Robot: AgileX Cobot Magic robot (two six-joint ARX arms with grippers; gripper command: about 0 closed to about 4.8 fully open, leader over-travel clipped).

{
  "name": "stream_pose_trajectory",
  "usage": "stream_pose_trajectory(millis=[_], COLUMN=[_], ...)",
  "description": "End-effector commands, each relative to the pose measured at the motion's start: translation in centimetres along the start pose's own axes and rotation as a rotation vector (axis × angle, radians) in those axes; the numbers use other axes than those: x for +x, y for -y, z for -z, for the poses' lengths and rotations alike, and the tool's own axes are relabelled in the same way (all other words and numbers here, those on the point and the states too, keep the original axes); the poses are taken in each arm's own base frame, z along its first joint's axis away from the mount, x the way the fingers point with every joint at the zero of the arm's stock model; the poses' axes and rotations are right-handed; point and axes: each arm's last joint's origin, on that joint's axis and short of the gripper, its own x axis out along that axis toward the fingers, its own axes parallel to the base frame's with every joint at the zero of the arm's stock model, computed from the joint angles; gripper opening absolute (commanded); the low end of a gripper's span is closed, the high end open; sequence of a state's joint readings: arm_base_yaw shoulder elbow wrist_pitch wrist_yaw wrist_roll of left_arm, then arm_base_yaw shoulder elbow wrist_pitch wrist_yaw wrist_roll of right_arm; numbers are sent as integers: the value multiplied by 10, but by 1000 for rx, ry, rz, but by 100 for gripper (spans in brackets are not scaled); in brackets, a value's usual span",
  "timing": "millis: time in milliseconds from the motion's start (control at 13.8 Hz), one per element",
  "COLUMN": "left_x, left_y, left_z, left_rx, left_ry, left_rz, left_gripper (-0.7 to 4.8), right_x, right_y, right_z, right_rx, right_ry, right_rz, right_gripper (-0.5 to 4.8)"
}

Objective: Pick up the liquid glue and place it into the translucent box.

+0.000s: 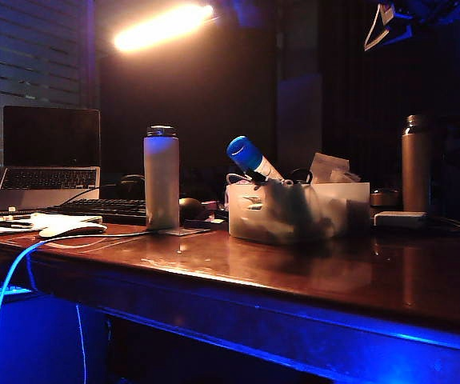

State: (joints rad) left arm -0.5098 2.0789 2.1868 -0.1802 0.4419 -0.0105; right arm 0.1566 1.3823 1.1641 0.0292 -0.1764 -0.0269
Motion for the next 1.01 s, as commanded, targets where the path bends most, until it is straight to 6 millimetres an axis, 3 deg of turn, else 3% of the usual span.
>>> stream_pose_trajectory(millis=[72,290,362,434,507,651,869,941,1013], left_x=[-60,-147,-183,-235,-269,-332,-392,-426,-442], left_y=[29,69,85,109,124,150,174,189,196], left_z=[-57,-105,-119,-136,-142,-141,-119,-105,-98], left_rx=[59,117,139,157,178,202,165,130,101], left_ry=[16,-16,-12,13,21,-6,-157,-217,-206], left_rz=[7,-58,-95,-131,-172,-293,-387,-424,-441], left_gripper=[-6,-6,-6,-6,-6,-6,-6,-6,-6], right_x=[-19,-60,-77,-101,-121,-150,-173,-179,-183], right_y=[-3,-9,-12,-17,-20,-25,-30,-33,-35], right_z=[-18,-41,-47,-52,-56,-59,-44,-22,-6], right_rx=[-15,-43,-85,-118,-120,-124,-112,-75,-61], right_ry=[83,172,187,200,213,237,210,190,175], right_rz=[1,8,12,14,13,14,5,-9,-17], right_gripper=[-1,-1,-1,-1,-1,-1,-1,-1,-1])
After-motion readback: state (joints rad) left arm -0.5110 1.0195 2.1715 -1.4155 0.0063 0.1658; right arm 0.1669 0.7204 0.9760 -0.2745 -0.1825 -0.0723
